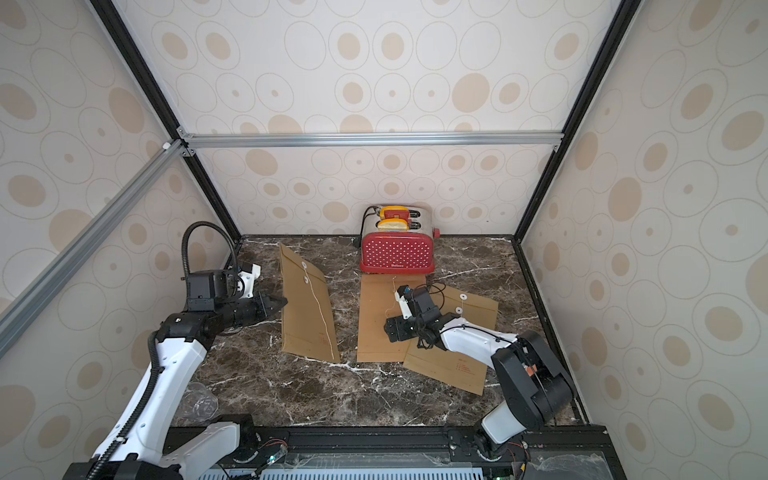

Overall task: Close the mouth of the file bag
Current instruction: Place the file bag at the file bag.

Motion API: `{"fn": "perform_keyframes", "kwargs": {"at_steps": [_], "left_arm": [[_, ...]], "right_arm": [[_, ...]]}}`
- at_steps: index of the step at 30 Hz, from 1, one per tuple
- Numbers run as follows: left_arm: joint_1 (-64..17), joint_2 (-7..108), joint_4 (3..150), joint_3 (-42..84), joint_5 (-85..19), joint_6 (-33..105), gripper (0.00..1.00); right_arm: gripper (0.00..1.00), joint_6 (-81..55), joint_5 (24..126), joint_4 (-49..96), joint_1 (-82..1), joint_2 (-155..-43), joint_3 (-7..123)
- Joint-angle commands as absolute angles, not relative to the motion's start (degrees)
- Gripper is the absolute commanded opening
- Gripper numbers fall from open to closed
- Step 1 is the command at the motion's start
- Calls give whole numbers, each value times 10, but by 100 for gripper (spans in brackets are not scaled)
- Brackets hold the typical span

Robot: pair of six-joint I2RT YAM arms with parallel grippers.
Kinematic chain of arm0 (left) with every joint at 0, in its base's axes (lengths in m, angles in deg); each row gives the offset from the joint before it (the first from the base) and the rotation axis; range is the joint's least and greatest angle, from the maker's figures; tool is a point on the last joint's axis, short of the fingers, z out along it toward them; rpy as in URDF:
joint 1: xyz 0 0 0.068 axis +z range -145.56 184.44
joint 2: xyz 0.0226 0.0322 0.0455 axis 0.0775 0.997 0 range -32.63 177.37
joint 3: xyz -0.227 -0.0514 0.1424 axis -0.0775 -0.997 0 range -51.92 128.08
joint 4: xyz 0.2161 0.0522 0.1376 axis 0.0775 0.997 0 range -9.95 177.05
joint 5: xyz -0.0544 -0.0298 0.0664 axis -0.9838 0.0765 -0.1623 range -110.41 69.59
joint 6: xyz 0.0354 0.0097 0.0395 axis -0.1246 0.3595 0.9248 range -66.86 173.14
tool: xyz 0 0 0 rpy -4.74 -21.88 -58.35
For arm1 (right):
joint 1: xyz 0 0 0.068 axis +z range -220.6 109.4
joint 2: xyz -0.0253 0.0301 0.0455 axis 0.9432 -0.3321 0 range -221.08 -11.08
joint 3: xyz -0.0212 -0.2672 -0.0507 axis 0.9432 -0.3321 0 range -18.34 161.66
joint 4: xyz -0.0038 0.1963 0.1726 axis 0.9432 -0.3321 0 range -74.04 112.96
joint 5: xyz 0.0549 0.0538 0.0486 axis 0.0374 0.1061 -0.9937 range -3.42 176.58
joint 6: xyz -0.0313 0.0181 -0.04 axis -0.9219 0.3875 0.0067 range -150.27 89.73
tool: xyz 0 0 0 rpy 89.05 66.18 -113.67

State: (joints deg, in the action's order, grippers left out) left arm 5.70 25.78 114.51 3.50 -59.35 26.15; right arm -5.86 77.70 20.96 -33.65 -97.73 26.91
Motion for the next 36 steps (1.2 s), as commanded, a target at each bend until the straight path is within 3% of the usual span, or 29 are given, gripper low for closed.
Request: {"fn": "perform_keyframes", "kwargs": {"at_steps": [1, 4, 12, 15, 19, 24, 29, 31, 34, 36], "left_arm": [[59, 249, 1049, 15, -715, 203, 0], [59, 253, 931, -25, -783, 115, 0], [59, 261, 1009, -30, -781, 158, 0], [59, 295, 1069, -52, -747, 222, 0], [47, 291, 1069, -76, -678, 224, 0], [-24, 334, 1086, -89, -569, 222, 0], [-31, 340, 1081, -108, -508, 219, 0], [-30, 346, 1058, -123, -518, 206, 8], [-31, 358, 1010, -148, -532, 182, 9], [-30, 363, 992, -157, -526, 174, 15]], "right_arm": [[88, -82, 749, 194, -351, -947, 278], [87, -85, 732, 188, -371, -930, 275], [87, -85, 701, 201, -383, -944, 270], [88, -74, 689, 216, -382, -960, 269], [88, -69, 688, 223, -383, -978, 266], [88, -52, 686, 236, -382, -999, 265], [87, -45, 687, 234, -381, -1032, 272], [86, -45, 690, 229, -381, -1046, 277], [83, -42, 692, 228, -381, -1065, 284], [81, -38, 684, 230, -381, -1074, 288]]}}
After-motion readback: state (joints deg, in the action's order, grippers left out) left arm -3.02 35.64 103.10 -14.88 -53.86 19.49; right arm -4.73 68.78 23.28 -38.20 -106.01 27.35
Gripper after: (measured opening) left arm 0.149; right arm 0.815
